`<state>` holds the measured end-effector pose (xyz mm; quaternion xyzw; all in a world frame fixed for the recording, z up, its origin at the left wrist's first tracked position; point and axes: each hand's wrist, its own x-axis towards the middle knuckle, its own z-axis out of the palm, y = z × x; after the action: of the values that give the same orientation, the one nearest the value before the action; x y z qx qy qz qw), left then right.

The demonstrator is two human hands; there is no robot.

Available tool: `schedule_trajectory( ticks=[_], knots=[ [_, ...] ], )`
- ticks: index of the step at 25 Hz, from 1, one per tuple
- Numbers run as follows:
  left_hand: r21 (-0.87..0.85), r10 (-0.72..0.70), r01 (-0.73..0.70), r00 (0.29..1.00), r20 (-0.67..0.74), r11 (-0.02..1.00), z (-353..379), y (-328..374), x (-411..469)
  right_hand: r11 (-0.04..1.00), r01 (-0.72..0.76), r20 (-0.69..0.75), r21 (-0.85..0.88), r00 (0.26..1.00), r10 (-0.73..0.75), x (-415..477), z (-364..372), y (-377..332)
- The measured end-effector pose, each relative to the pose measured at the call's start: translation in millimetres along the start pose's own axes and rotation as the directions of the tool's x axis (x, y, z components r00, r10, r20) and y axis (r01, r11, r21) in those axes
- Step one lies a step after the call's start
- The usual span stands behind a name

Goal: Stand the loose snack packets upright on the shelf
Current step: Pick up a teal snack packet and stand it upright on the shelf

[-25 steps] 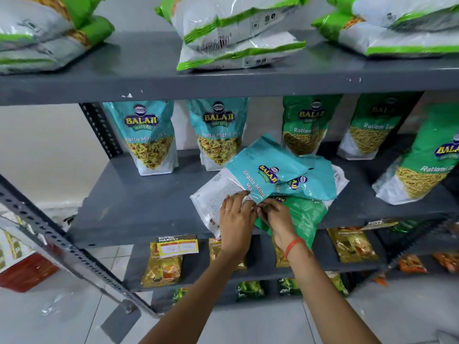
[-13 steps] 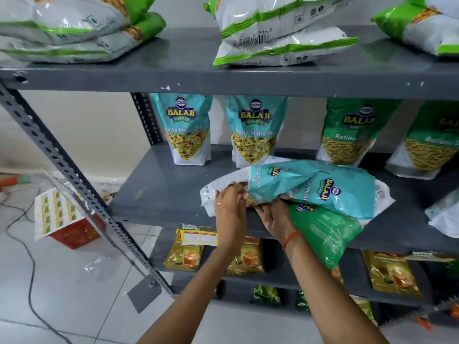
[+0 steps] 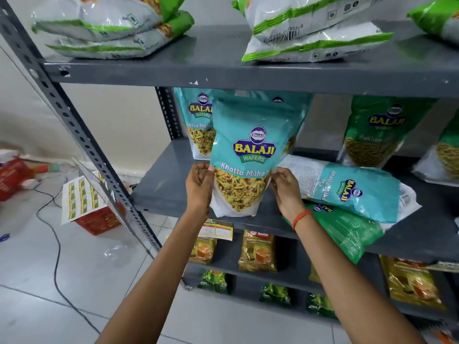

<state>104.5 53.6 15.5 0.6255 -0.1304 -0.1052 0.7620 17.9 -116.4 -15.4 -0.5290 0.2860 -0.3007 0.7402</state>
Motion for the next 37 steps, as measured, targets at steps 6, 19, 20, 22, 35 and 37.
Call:
schedule_trajectory(
  ticks=[6,19,20,22,35,37],
  knots=[
    [0.043,-0.061,0.060,0.998,0.008,0.997,-7,17,-33,0.984,0.092,-0.050,-0.150,0.994,-0.101,-58,-18,-35],
    [0.047,-0.090,0.086,0.992,0.091,0.995,-42,43,-65,0.985,0.095,0.054,-0.142,0.995,-0.088,-115,-20,-65],
    [0.062,-0.082,0.077,0.994,0.073,0.995,-47,42,-61,0.985,0.089,0.052,-0.147,0.995,-0.082,-112,-13,-59],
    [0.093,-0.053,0.049,0.998,0.043,0.994,-58,40,-50,0.985,0.091,0.046,-0.149,0.995,-0.085,-105,3,-44],
    [0.394,0.063,0.046,0.964,-0.258,0.918,-129,19,97,0.989,0.123,-0.084,-0.077,0.988,-0.129,-23,167,46],
    [0.389,0.076,0.046,0.953,-0.292,0.920,-135,18,112,0.989,0.127,-0.112,-0.068,0.985,-0.135,-14,186,52]
  ],
)
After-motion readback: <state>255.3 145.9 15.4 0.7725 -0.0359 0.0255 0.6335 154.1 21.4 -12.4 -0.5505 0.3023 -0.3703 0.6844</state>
